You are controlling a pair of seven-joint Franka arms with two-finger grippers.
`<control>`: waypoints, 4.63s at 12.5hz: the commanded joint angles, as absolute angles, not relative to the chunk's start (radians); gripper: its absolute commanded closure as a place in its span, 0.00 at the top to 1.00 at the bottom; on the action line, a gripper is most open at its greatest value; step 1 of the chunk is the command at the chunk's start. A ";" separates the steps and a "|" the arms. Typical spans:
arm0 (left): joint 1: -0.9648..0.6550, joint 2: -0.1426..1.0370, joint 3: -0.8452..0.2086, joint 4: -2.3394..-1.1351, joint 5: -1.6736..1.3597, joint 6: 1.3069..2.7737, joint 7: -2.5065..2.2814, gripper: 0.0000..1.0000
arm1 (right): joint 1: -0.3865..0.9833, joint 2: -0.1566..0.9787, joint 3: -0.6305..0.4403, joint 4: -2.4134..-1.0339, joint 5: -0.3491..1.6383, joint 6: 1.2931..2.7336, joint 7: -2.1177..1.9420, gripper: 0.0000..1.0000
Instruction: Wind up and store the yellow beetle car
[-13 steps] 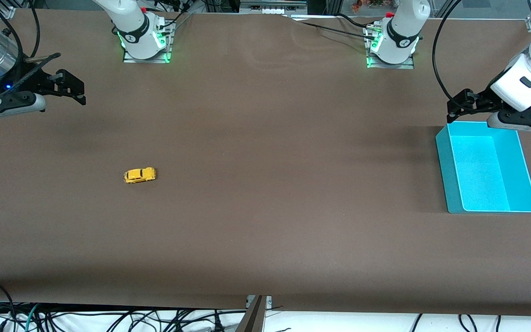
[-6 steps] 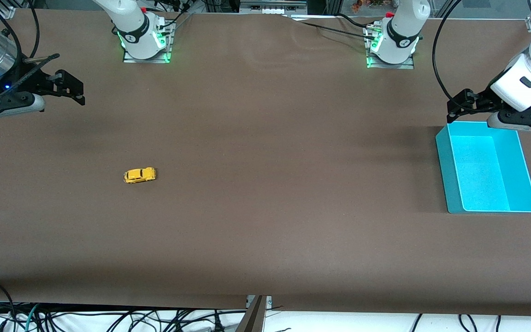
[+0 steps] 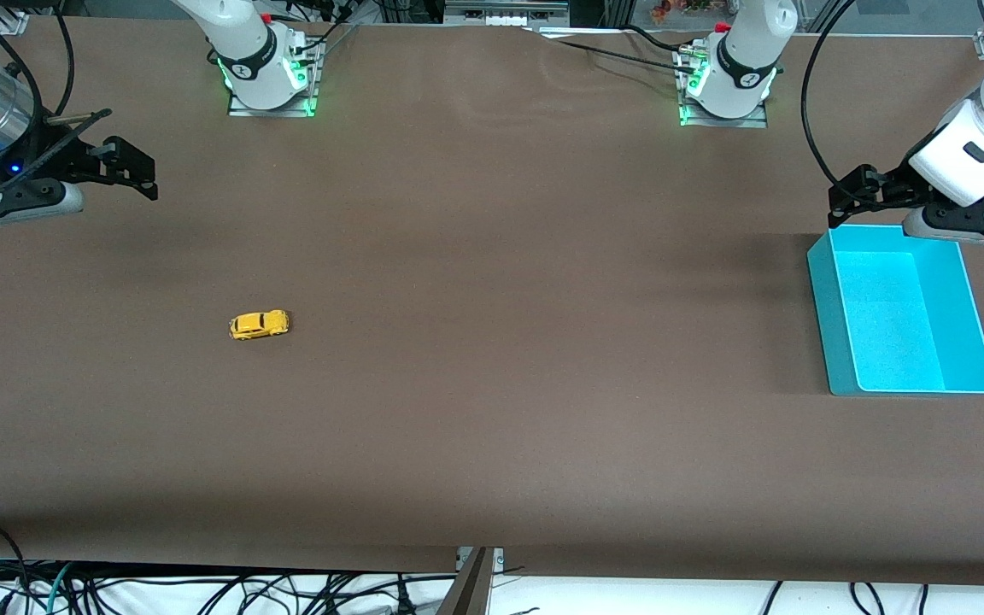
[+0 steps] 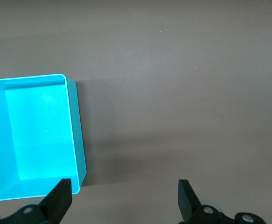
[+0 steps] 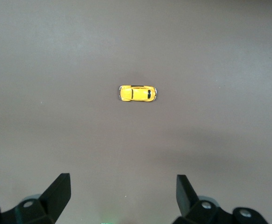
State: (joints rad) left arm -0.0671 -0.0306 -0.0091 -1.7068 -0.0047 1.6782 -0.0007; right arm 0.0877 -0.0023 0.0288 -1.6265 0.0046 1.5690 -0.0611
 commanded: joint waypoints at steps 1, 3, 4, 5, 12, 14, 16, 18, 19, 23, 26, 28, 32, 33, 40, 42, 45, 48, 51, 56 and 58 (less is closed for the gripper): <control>-0.063 -0.025 -0.014 -1.690 -0.008 1.663 -0.011 1.00 | 0.080 0.000 0.034 -1.647 -0.006 1.601 -0.051 1.00; -0.063 -0.025 -0.014 -1.690 -0.008 1.663 -0.011 1.00 | 0.080 0.000 0.034 -1.654 -0.008 1.603 -0.051 1.00; -0.063 -0.025 -0.014 -1.690 -0.006 1.663 -0.011 1.00 | 0.080 0.002 0.034 -1.654 -0.008 1.605 -0.051 1.00; -0.063 -0.025 -0.014 -1.690 -0.006 1.663 -0.011 1.00 | 0.080 0.002 0.034 -1.652 -0.008 1.605 -0.051 1.00; -0.061 -0.025 -0.014 -1.690 -0.008 1.663 -0.009 1.00 | 0.080 0.006 0.043 -1.736 -0.002 1.604 -0.263 1.00; -0.061 -0.025 -0.014 -1.689 -0.008 1.663 -0.009 1.00 | 0.080 0.046 0.044 -1.788 -0.002 1.646 -0.462 1.00; -0.061 -0.025 -0.014 -1.690 -0.008 1.663 -0.009 1.00 | 0.080 0.075 0.044 -1.860 -0.006 1.725 -0.642 1.00; -0.061 -0.025 -0.014 -1.689 -0.008 1.663 -0.008 1.00 | 0.077 0.109 0.044 -1.961 -0.006 1.894 -0.899 1.00; -0.061 -0.025 -0.012 -1.690 -0.008 1.663 -0.008 1.00 | 0.065 0.141 0.044 -2.001 -0.006 1.992 -1.030 1.00; -0.061 -0.025 -0.012 -1.689 -0.008 1.663 -0.008 1.00 | 0.051 0.256 0.043 -2.011 -0.002 2.143 -1.307 1.00; -0.063 -0.023 -0.012 -1.689 -0.008 1.664 -0.008 1.00 | 0.051 0.363 0.043 -2.014 0.003 2.299 -1.419 1.00; -0.061 -0.023 -0.012 -1.689 -0.008 1.663 -0.008 1.00 | 0.048 0.414 0.043 -2.016 0.005 2.371 -1.448 1.00; -0.061 -0.023 -0.012 -1.689 -0.008 1.663 -0.008 1.00 | 0.048 0.465 0.043 -2.063 0.006 2.494 -1.460 0.99; -0.061 -0.023 -0.012 -1.689 -0.008 1.663 -0.008 1.00 | 0.046 0.463 0.043 -2.084 0.006 2.516 -1.460 0.98; -0.063 -0.023 -0.012 -1.689 -0.008 1.664 -0.008 1.00 | 0.046 0.459 0.043 -2.088 0.008 2.511 -1.459 0.67; -0.061 -0.023 -0.012 -1.689 -0.008 1.663 -0.008 1.00 | 0.046 0.454 0.043 -2.088 0.008 2.508 -1.459 0.66; -0.061 -0.023 -0.012 -1.689 -0.008 1.663 -0.008 1.00 | 0.048 0.448 0.043 -2.086 0.006 2.503 -1.459 0.58; -0.061 -0.023 -0.012 -1.689 -0.008 1.663 -0.008 1.00 | 0.046 0.448 0.043 -2.088 0.006 2.503 -1.460 0.23; -0.061 -0.021 -0.012 -1.689 -0.008 1.663 -0.008 1.00 | 0.046 0.449 0.043 -2.088 0.006 2.503 -1.463 0.16; -0.061 -0.023 -0.014 -1.689 -0.008 1.663 -0.008 1.00 | 0.022 0.465 0.041 -2.088 0.006 2.508 -1.537 0.16; -0.063 -0.021 -0.012 -1.689 -0.008 1.663 -0.008 1.00 | 0.003 0.469 0.040 -2.088 0.008 2.511 -1.564 0.16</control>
